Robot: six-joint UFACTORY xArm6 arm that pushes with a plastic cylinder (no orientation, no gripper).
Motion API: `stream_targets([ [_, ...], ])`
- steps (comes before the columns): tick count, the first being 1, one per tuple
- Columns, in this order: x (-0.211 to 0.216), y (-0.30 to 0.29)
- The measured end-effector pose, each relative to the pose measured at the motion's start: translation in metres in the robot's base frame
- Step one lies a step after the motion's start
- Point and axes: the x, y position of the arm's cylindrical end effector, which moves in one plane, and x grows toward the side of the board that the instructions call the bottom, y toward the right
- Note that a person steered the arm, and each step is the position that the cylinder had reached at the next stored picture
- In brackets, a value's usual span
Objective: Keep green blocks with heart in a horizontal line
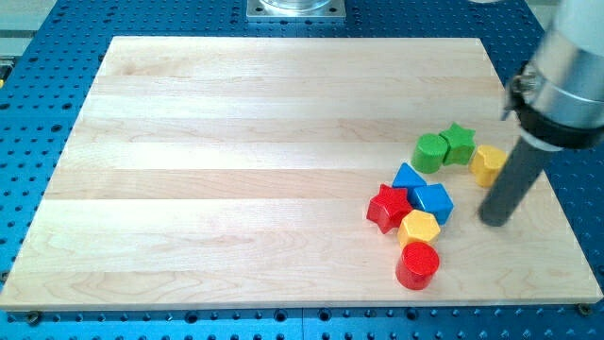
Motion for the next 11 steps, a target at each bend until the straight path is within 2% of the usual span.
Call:
stream_targets([
  [1,-0.056,-0.001],
  [3,-0.167,-0.055],
  [4,-0.166,-0.041],
  [5,-0.197,0.049],
  [6,-0.112,0.047],
  [7,-0.118,-0.009],
  [8,-0.191,-0.007],
  [9,-0.224,-0.007],
  [10,-0.205,-0.015],
  [11,-0.214,0.057],
])
